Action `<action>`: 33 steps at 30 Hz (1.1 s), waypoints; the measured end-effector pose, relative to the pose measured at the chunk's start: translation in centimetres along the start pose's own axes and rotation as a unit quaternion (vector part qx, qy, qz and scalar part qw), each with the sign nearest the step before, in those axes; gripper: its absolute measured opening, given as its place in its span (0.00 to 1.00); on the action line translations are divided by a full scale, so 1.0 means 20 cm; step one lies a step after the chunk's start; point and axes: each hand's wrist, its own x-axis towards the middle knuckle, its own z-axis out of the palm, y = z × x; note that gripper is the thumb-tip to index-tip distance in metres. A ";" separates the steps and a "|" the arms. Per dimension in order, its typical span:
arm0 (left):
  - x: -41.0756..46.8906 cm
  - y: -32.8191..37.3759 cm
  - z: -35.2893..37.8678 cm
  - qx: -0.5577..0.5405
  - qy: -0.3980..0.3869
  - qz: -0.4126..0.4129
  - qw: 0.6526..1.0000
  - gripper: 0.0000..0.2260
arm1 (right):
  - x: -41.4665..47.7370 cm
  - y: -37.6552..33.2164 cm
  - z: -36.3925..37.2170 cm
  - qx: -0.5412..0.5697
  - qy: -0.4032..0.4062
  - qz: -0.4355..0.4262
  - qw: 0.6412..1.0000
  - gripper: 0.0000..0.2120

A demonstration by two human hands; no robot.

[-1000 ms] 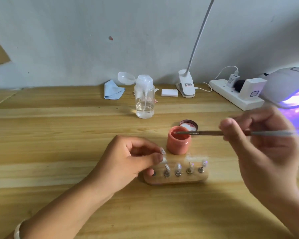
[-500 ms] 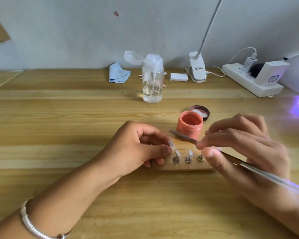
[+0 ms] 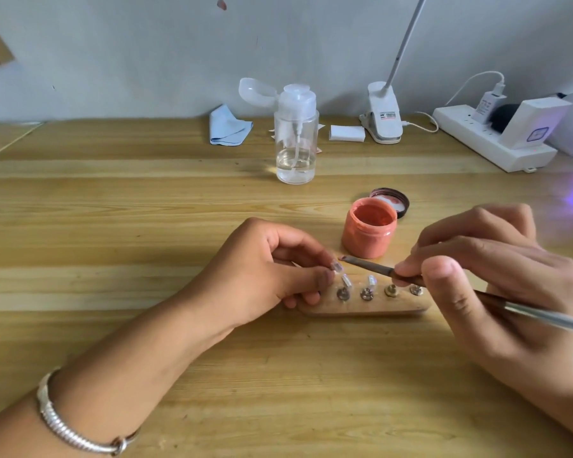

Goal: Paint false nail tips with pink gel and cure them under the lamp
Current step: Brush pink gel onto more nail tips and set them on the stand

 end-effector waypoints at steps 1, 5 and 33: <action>0.00 0.00 0.00 0.001 0.001 -0.002 1.000 0.04 | 0.00 0.00 0.00 -0.002 -0.002 -0.002 1.000 0.24; 0.00 0.01 0.00 0.005 0.001 -0.005 1.000 0.04 | 0.00 0.00 0.01 -0.012 -0.010 -0.023 1.000 0.25; -0.01 0.02 0.00 0.016 -0.009 -0.007 1.000 0.04 | 0.00 0.01 0.03 -0.011 0.001 -0.037 0.999 0.26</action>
